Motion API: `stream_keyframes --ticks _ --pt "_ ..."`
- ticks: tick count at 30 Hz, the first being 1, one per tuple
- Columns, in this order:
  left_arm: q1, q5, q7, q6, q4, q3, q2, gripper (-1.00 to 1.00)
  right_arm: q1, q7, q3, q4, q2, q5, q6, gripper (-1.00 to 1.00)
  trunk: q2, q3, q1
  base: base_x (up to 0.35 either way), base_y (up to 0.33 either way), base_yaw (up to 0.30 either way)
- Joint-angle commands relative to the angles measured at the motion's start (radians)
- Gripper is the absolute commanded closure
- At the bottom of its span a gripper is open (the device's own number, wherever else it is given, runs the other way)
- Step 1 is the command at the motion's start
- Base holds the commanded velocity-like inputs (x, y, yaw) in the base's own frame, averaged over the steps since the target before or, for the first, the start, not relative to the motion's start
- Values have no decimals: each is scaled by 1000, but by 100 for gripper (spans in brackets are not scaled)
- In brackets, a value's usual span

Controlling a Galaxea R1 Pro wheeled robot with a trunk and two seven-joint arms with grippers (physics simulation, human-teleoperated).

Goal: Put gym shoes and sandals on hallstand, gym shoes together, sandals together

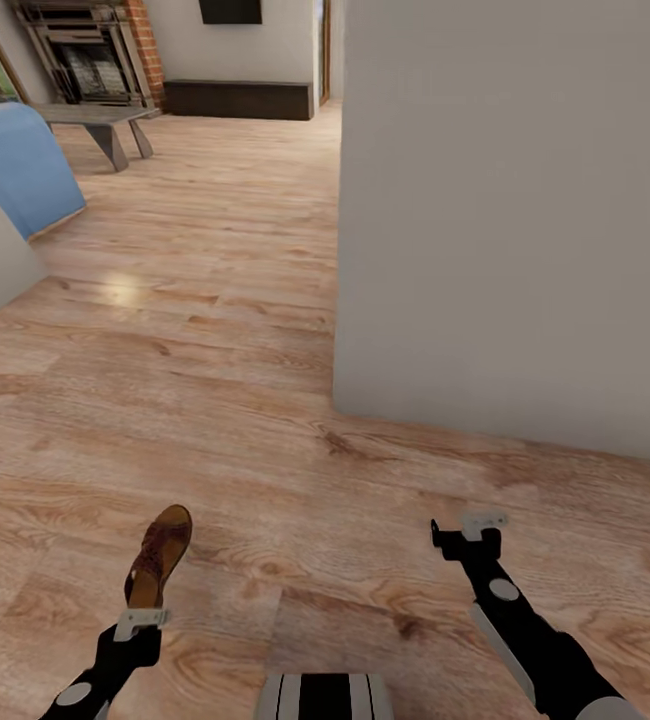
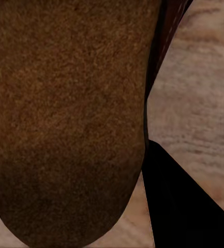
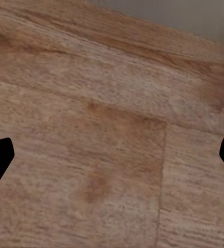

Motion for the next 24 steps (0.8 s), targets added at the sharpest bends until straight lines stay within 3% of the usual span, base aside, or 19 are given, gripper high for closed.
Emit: stream_keyframes --ticks 1,4,8,11,18,24 --pt "5 -4 -5 -6 1 8 -1 100 -1 -8 7 12 -1 -9 -20 -100 0 5 -1 0 0 -160" --pt "35 38 2 -21 1 8 -2 100 2 -7 7 66 -2 -5 -88 -100 1 20 -2 0 0 -163" --pt "57 91 4 -47 1 7 -2 100 9 -8 7 148 -2 -6 -121 -100 2 41 -4 0 0 -165" --pt "68 115 4 -65 1 7 -2 100 18 -8 8 229 0 -7 -170 -100 2 57 -5 0 0 -166" --pt "87 130 4 -78 1 7 -2 100 36 -5 10 394 8 -9 -347 -100 4 94 -8 0 0 -167" --pt "107 133 5 -81 1 7 -2 100 43 -3 10 592 46 -9 -495 -100 5 126 -11 0 0 -167"
